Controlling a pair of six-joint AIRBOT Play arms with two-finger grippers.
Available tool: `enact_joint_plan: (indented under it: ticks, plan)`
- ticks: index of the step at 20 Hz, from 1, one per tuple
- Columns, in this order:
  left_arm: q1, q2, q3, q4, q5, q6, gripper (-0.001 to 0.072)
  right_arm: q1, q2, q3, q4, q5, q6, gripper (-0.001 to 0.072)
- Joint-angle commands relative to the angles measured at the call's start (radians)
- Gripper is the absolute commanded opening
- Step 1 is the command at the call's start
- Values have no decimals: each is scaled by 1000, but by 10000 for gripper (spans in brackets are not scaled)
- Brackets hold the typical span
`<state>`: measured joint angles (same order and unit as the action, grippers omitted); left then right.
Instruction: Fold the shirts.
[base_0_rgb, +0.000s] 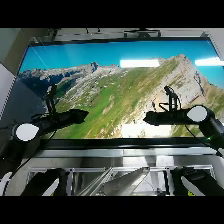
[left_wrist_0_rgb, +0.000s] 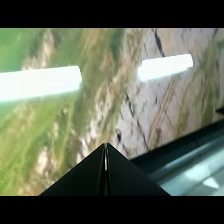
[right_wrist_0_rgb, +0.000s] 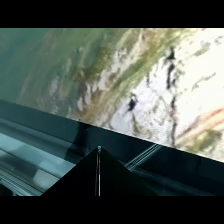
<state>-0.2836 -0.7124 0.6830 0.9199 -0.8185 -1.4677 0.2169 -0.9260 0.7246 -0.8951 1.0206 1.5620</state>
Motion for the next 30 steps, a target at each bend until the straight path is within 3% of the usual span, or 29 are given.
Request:
enact_joint_plan:
  ticks: [1, 3, 5, 6, 7, 8, 10, 14, 15, 16, 17, 22, 28, 29, 30]
  plan:
    - [2, 1, 9, 6, 137, 1, 30, 1, -10, 0, 12, -3, 1, 18]
    - [47, 1, 73, 141, 137, 2, 29, 1, -22, 0, 30, 1, 1, 18]
    - [168, 1, 192, 386, -33, 0, 30, 1, -24, 0, 39, -3, 1, 26]
    - [255, 1, 248, 472, -119, 0, 32, 0, -24, 0, 40, -4, 0, 96]
    - [348, 1, 292, 512, -179, 0, 129, -1, -24, 0, 40, -5, -2, 292]
    - [457, 1, 325, 529, -212, 0, 367, -1, -24, 0, 40, -13, -7, 422]
    - [678, 1, 333, 525, -177, 0, 716, -1, -24, 0, 40, -27, -17, 437]
    - [1017, -65, 246, 529, -68, 1, 716, -1, -24, 0, 36, -37, -22, 443]
    - [1079, -113, 223, 530, -74, 2, 717, -2, -24, 0, 35, -36, -22, 479]
    - [1125, -159, 204, 530, -85, 3, 717, -2, -24, 0, 35, -37, -22, 622]
    - [1167, -215, 192, 530, -111, 21, 717, -2, -24, 0, 36, -39, -22, 689]
    - [1229, -440, 189, 672, -255, 35, 717, -3, -24, 0, 35, -82, -21, 688]
    - [1228, -636, 229, 737, -234, 35, 716, -3, -24, 0, 36, -97, -21, 689]
    - [1228, -666, 262, 718, -253, 34, 680, -3, -24, 0, 36, -97, -21, 688]
    - [1228, -694, 304, 686, -292, 34, 489, -3, -24, 0, 36, -97, -21, 688]
